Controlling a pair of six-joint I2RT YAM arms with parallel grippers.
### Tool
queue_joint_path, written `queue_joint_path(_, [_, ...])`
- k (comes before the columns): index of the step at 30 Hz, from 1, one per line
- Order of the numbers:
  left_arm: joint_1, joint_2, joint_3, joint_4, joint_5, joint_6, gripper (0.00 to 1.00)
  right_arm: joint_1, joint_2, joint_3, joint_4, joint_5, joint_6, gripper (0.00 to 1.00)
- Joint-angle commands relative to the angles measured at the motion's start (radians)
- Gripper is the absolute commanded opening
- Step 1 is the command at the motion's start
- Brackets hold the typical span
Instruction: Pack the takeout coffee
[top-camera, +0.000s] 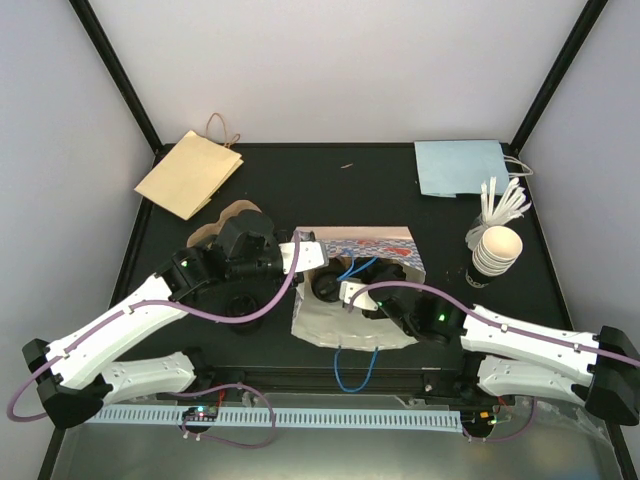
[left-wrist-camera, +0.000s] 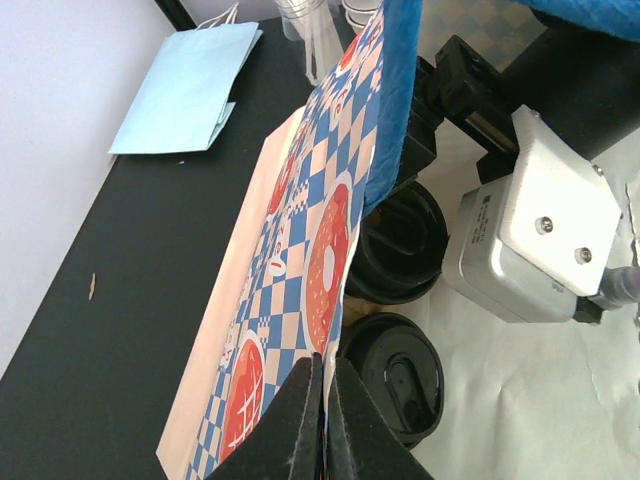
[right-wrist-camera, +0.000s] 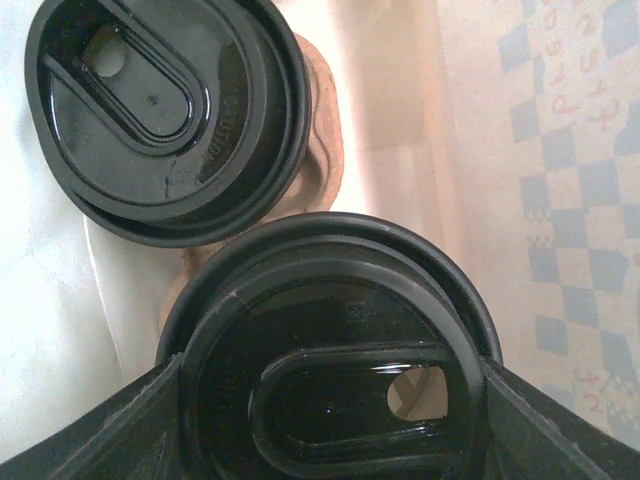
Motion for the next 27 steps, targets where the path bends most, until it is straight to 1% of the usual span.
queue_joint_path(1, [-0.016,-0.022,0.015,0.002,0.025,0.016,0.01,-0.014,0.006,-0.013,0.011,0.042,-0.009,0.68])
queue_joint_path(6, [-0.026,-0.017,0.019,0.002,0.020,0.015,0.02,-0.014,0.010,0.004,-0.035,-0.008,0.019,0.68])
queue_joint_path(11, [-0.033,-0.012,0.021,0.003,0.005,0.016,0.02,-0.014,0.012,0.013,-0.105,-0.024,0.030,0.68])
queue_joint_path(17, [-0.037,-0.009,0.024,0.002,-0.006,0.019,0.01,-0.014,0.015,0.022,-0.141,-0.006,0.048,0.67])
queue_joint_path(23, [-0.041,-0.001,0.024,-0.002,-0.019,0.019,0.02,-0.014,0.011,0.069,-0.212,0.008,0.121,0.67])
queue_joint_path(27, [-0.041,-0.003,0.021,-0.005,-0.050,0.024,0.02,-0.014,-0.027,0.069,-0.249,0.016,0.148,0.67])
